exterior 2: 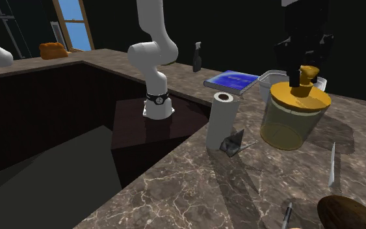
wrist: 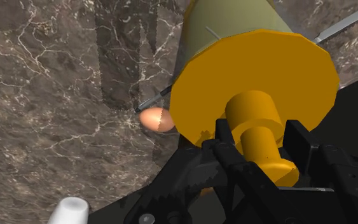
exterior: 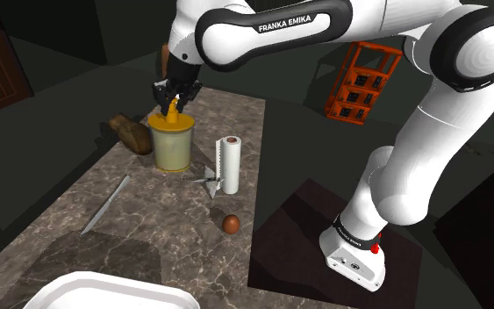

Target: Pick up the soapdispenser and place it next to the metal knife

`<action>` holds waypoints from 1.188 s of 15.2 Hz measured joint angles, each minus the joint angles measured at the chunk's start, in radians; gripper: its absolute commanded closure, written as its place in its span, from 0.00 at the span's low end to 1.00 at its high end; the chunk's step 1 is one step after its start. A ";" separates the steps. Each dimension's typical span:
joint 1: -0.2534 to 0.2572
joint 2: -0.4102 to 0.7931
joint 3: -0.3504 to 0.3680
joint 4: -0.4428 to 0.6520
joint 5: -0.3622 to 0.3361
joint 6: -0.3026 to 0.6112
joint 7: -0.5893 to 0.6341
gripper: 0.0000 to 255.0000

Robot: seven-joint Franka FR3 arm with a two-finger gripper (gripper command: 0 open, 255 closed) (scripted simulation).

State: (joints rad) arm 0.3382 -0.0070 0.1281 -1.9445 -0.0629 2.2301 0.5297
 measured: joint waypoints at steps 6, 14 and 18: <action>-0.001 0.016 -0.001 -0.061 -0.006 0.077 0.006 1.00; 0.001 0.053 0.000 -0.128 -0.022 0.181 0.023 1.00; 0.001 0.076 -0.001 -0.156 -0.030 0.230 0.030 1.00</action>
State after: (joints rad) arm 0.3388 0.0687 0.1267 -2.1006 -0.0928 2.4604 0.5594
